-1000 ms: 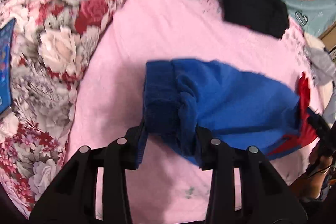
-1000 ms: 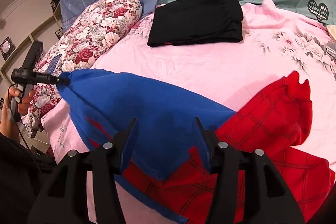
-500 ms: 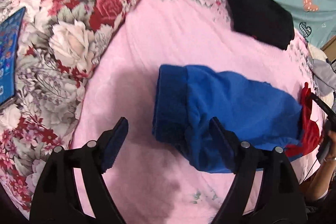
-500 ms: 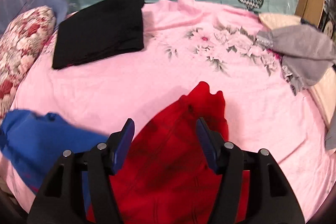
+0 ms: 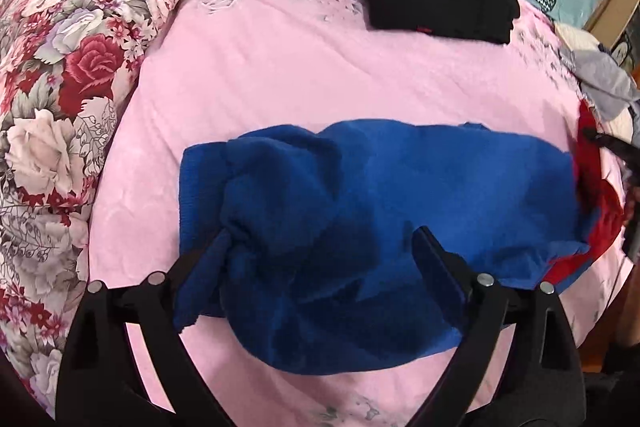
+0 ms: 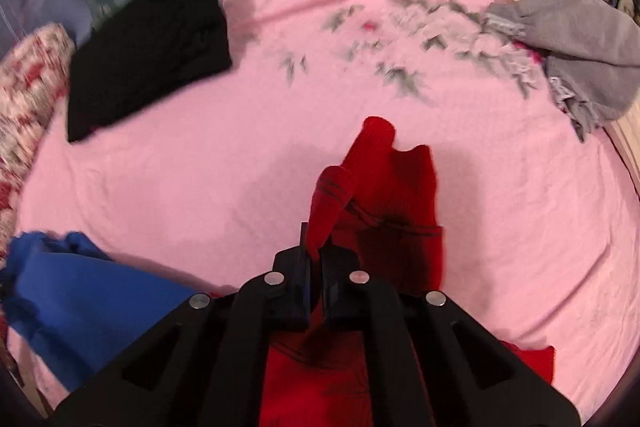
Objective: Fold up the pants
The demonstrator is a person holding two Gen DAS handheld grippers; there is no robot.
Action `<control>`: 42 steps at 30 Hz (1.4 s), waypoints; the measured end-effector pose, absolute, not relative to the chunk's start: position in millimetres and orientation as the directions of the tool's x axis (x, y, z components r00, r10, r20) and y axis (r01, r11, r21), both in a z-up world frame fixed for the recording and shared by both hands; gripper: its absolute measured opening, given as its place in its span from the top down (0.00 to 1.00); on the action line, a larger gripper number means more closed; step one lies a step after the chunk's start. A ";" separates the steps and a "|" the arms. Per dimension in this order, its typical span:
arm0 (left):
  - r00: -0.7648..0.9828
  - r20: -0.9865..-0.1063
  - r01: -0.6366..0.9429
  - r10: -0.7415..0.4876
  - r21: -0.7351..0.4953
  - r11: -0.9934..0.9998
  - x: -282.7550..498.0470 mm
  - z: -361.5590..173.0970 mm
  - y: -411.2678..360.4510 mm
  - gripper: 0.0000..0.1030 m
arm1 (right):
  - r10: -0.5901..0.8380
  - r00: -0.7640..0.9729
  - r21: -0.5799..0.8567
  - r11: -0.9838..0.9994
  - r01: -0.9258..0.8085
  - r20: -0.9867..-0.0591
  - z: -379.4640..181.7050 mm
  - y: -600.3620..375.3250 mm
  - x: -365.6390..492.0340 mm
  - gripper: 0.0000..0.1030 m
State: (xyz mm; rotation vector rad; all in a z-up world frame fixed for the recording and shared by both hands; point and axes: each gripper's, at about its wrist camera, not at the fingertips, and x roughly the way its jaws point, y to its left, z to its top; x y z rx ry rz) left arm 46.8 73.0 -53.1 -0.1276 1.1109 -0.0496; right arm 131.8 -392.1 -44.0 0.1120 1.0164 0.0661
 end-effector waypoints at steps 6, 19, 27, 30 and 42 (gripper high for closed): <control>0.428 -0.901 -0.027 -0.071 -0.091 0.995 41.5 -64.4 85.6 0.09 | 0.361 0.702 0.448 0.892 -0.066 -0.614 35.4 -456.7 25.7 0.97; 0.418 -0.908 -0.080 -0.027 -0.066 0.995 27.0 -55.2 98.5 0.09 | 0.210 0.617 0.387 0.906 0.168 -0.758 -23.0 -493.7 -25.2 0.82; 0.517 -0.853 -0.013 -0.064 -0.083 0.996 20.8 -20.5 73.3 0.09 | 0.099 0.629 0.269 0.946 0.181 -0.771 -25.0 -491.5 4.8 0.71; 0.510 -0.857 0.006 -0.071 -0.079 0.997 26.3 -21.4 60.3 0.09 | -0.096 0.560 0.068 0.962 0.266 -0.823 -41.3 -493.8 14.4 0.74; 0.570 -0.822 -0.029 0.003 -0.016 0.999 9.3 6.1 72.0 0.09 | 0.079 0.766 0.157 0.987 0.029 -0.638 35.1 -441.6 -16.3 0.45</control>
